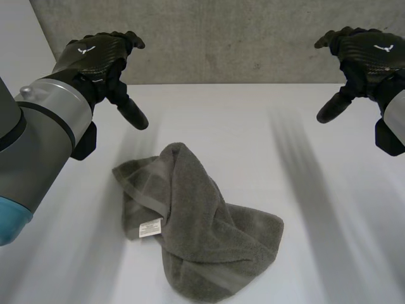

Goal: Fold the towel.

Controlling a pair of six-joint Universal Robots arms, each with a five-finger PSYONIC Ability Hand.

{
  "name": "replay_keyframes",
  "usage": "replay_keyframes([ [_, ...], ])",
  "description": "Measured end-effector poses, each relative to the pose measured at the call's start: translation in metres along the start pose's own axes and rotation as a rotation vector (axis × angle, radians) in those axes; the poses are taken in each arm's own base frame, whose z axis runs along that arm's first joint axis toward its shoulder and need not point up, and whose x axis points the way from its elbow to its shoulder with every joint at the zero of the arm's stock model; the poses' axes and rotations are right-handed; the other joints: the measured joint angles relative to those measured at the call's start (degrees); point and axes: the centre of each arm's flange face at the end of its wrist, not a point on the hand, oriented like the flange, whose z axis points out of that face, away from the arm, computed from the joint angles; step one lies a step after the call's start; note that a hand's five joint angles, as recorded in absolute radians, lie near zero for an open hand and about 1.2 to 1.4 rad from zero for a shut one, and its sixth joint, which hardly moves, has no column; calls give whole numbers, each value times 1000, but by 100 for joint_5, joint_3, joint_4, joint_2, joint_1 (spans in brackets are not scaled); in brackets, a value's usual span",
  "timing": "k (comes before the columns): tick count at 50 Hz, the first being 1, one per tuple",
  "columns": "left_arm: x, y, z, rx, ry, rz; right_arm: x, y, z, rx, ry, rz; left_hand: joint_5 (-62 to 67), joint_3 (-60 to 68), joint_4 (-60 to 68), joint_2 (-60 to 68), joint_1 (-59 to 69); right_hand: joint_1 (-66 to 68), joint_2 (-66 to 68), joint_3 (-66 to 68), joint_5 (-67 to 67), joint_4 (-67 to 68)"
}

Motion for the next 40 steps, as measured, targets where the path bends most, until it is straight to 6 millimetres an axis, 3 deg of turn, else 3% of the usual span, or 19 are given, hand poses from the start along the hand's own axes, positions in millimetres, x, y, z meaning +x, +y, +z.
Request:
replay_keyframes([
  [3,0,4,0,-14,4,5,-6,6,-1,-28,-54,-29,-20,-10,-13,-12,-12,0,0,0,0,0],
  [8,-1,27,-1,-90,12,30,-30,39,-17,-180,-263,-139,-84,-14,-13,-14,-12,0,0,0,0,0],
  [11,-2,47,0,-152,21,47,-47,61,-30,-254,-387,-187,-92,-14,-13,-14,-12,0,0,0,0,0],
  [17,1,108,6,-311,88,95,-83,111,-64,-309,-588,-261,-98,-14,-13,-14,-12,0,0,-1,0,0],
  [27,7,174,24,-398,137,145,-103,159,-88,-311,-656,-274,35,65,11,45,24,315,209,209,304,200],
  [29,7,183,27,-407,137,149,-105,167,-89,-333,-664,-270,488,534,424,472,456,986,828,840,991,819],
  [30,8,188,28,-412,136,151,-106,172,-89,-347,-664,-267,1031,1064,963,976,1073,1859,1827,1811,1995,1783],
  [35,7,199,32,-429,121,157,-105,182,-81,-386,-634,-257,5152,5313,5293,5133,5194,5990,5982,5858,6065,5914],
  [38,4,195,32,-424,96,159,-100,178,-72,-378,-581,-251,6579,6805,6642,6582,6391,6052,6008,6035,6222,6204],
  [40,0,185,31,-404,66,158,-92,168,-59,-350,-512,-241,6882,7218,6949,6918,6441,6052,6008,6035,6222,6204],
])
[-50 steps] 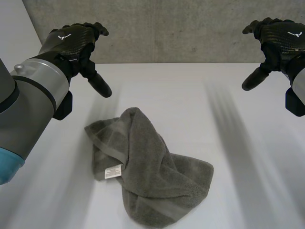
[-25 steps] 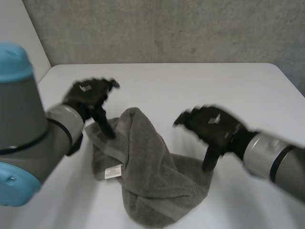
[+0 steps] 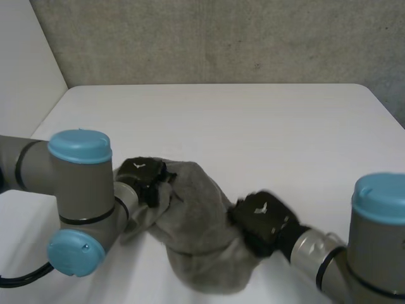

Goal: Fold the towel.

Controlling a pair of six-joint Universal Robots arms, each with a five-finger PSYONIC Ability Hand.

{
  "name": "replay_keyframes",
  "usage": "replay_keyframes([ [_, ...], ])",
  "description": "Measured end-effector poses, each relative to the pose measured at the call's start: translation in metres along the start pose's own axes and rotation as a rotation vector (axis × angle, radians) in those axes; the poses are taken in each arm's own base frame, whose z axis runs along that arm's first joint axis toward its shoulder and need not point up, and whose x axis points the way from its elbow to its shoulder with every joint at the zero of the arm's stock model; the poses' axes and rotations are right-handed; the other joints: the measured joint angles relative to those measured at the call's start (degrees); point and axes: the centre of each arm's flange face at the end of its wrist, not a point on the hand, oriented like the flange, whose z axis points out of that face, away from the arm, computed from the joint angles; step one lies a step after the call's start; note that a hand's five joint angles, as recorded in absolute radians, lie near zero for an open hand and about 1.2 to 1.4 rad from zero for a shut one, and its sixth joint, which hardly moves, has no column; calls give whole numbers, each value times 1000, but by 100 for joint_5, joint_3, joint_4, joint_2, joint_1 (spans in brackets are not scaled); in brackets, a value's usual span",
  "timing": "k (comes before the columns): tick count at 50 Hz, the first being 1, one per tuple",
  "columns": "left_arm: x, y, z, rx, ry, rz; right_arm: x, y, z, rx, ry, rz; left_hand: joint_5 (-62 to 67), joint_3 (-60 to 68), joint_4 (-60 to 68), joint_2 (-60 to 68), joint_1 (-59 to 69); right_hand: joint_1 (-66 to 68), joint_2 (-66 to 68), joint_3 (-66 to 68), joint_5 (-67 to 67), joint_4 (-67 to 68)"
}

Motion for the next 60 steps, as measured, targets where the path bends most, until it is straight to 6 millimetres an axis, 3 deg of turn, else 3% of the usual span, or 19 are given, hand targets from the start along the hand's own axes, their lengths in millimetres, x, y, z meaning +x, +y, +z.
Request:
replay_keyframes([
  [9,-19,-37,-41,110,-72,-30,98,-51,0,133,316,60,7,63,0,0,17,7,0,0,0,0],
  [12,-22,-46,-51,145,-80,-37,121,-53,8,117,342,91,21,74,0,1,18,8,0,22,0,0],
  [16,-24,-47,-52,150,-84,-40,133,-45,25,63,324,131,42,83,0,0,38,11,0,23,0,0],
  [23,-25,-29,-19,80,-91,-42,144,-12,69,-75,274,200,42,88,0,1,44,-173,-163,-126,-201,-226],
  [27,-29,-23,4,61,-105,-48,151,-5,81,-104,296,209,41,19,0,0,44,-3083,-3130,-3065,-3277,-3260],
  [30,-34,-24,22,67,-120,-56,158,-7,83,-102,336,203,-1017,-1391,-1273,-1187,-632,-4986,-5040,-5019,-5273,-5220],
  [33,-40,-28,33,82,-137,-66,161,-15,78,-81,362,191,-3628,-4051,-3917,-3816,-3340,-5329,-5380,-5412,-5772,-5694],
  [34,-45,-31,37,92,-148,-73,161,-23,72,-61,370,181,-5198,-5498,-5513,-5240,-4805,-5408,-5403,-5453,-5871,-5773],
  [37,-53,-37,40,108,-167,-85,155,-38,57,-16,356,158,-6808,-7078,-6927,-6795,-6356,-5470,-5403,-5460,-5906,-5793],
  [41,-62,-46,33,132,-185,-96,136,-56,32,69,288,106,-7104,-7258,-7020,-6996,-6473,-5470,-5402,-5460,-5906,-5793],
  [45,-63,-54,12,154,-175,-94,108,-65,5,147,190,16,-7118,-7261,-7020,-6997,-6478,-5470,-5402,-5460,-5904,-5793],
  [52,-46,-52,-34,174,-46,-68,68,-53,-16,169,69,-182,-7124,-7270,-7020,-6996,-6482,-5470,-5402,-5460,-5888,-5793],
  [60,-29,-22,-66,168,71,37,34,-27,-4,101,-43,-393,-7107,-7269,-7020,-6995,-6482,-5371,-5389,-5439,-5463,-5675],
])
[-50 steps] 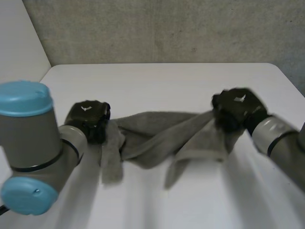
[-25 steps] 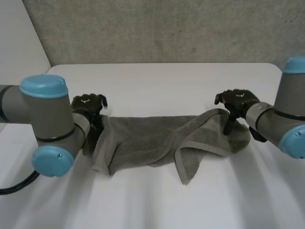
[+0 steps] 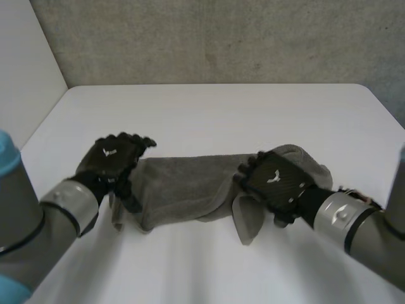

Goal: Fold the towel.

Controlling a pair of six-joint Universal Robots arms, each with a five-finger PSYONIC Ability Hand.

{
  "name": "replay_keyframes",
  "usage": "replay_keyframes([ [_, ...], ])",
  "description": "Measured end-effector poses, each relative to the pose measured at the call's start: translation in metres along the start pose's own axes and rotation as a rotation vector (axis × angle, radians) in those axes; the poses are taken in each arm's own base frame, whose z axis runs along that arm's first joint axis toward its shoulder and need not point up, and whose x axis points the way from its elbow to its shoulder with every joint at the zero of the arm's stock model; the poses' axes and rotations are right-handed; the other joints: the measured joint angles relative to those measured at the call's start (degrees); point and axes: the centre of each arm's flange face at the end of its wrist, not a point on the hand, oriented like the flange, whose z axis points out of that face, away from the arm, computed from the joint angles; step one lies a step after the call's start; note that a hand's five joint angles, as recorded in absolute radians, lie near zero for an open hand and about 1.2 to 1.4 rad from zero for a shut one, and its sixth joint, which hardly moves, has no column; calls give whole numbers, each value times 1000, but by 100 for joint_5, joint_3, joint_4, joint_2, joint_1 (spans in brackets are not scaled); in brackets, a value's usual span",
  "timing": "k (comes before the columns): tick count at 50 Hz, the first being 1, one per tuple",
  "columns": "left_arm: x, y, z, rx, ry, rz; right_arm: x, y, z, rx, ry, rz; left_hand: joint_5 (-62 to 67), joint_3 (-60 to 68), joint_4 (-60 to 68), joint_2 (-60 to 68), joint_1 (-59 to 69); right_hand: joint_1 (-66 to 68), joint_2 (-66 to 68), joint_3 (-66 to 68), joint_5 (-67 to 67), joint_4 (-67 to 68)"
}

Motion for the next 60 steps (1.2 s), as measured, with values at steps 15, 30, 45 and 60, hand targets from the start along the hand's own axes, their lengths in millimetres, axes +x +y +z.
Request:
replay_keyframes([
  [15,5,51,0,-96,61,453,-33,21,39,-38,-113,-100,49,0,0,1,0,311,324,376,430,476],
  [30,-1,65,21,-79,19,452,-23,35,60,-68,-14,-200,1303,1162,1078,1075,1066,4671,4647,4532,4534,4583],
  [45,-7,53,35,37,-46,435,33,-1,38,20,244,44,7078,7326,7111,7004,6742,5595,5482,5550,5611,5677],
  [60,-28,32,14,4,-117,168,89,39,-26,-265,361,361,7079,7354,7111,7004,6744,5595,5482,5574,5611,5677],
])
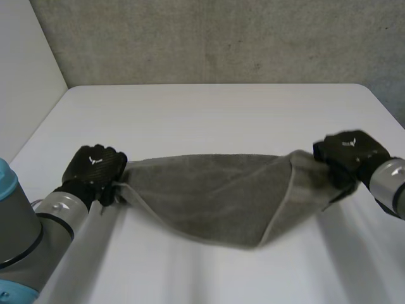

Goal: Fold the towel.

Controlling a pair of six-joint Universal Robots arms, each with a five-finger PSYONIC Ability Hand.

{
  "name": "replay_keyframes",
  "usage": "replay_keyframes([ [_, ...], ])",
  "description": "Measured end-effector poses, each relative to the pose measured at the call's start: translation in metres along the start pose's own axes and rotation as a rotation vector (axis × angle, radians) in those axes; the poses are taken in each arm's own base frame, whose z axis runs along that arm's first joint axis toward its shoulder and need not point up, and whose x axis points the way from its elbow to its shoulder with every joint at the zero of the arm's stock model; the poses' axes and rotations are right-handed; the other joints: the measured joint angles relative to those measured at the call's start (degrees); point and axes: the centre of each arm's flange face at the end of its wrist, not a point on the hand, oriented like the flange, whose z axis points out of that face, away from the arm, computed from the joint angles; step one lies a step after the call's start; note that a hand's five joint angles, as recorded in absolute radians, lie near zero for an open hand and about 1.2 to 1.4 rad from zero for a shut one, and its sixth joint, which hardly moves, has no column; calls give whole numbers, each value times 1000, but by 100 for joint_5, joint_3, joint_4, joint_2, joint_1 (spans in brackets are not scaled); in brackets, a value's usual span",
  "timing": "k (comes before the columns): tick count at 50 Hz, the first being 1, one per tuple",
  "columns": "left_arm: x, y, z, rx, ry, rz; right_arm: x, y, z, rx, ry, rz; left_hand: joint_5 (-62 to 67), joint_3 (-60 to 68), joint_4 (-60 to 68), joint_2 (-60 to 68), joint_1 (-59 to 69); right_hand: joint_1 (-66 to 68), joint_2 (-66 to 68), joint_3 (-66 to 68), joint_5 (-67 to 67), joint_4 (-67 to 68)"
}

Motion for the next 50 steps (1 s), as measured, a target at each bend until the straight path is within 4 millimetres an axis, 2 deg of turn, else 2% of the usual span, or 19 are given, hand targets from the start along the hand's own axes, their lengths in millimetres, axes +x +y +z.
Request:
replay_keyframes([
  [2,0,2,-1,-35,13,-15,-2,7,-1,-45,-39,-43,0,1,0,0,0,0,0,0,0,0],
  [5,0,1,5,-62,22,-22,-2,7,2,-52,-63,-83,0,3,0,0,0,0,0,0,0,0],
  [8,-4,-6,18,-55,19,-20,4,-2,10,-14,-49,-101,0,5,0,0,1,0,0,0,0,0],
  [10,-8,-15,30,-28,8,-16,12,-14,19,48,-15,-98,0,10,1,0,1,0,0,0,0,0],
  [13,-20,-44,53,62,-31,-13,36,-47,35,226,81,-62,0,14,1,0,1,3,0,0,0,0],
  [15,-31,-70,66,147,-70,-25,50,-68,41,349,136,-32,0,18,1,14,1,4,0,0,0,0],
  [17,-48,-109,77,271,-124,-54,73,-101,46,570,212,25,6,22,1,90,1,4,0,25,0,0],
  [19,-61,-139,81,366,-162,-90,86,-122,45,721,245,65,13,25,1,91,1,4,0,51,0,0],
  [22,-88,-194,74,553,-228,-223,104,-152,37,976,251,149,38,26,1,91,-4,5,0,56,0,0],
  [25,-103,-222,61,658,-245,-344,108,-163,28,1089,208,212,41,26,1,91,-4,5,0,56,0,0],
  [28,-108,-230,52,693,-237,-437,106,-163,23,1109,152,258,41,26,1,91,-4,5,0,56,0,0],
  [31,-103,-215,52,643,-221,-485,97,-153,25,1047,89,282,41,26,1,91,-4,5,0,56,0,0],
  [34,-88,-176,56,511,-191,-505,83,-132,30,911,15,288,41,27,1,91,-4,6,0,56,0,0],
  [35,-85,-169,56,487,-185,-505,81,-128,31,884,4,286,41,27,1,91,-4,6,0,56,0,0],
  [37,-71,-138,56,384,-156,-500,72,-107,36,763,-35,273,41,28,1,91,-4,7,0,56,0,0],
  [38,-68,-130,55,360,-149,-497,69,-102,37,733,-44,267,41,28,1,91,-4,7,0,56,0,0],
  [43,-40,-60,48,163,-77,-442,49,-51,44,510,-101,185,41,31,1,91,-4,10,0,56,0,0],
  [47,-22,-19,36,71,-28,-362,40,-15,46,396,-122,105,40,32,1,91,-4,10,0,56,0,0],
  [50,-12,1,29,39,-4,-295,39,6,47,338,-118,71,41,33,1,91,-4,10,0,56,0,0],
])
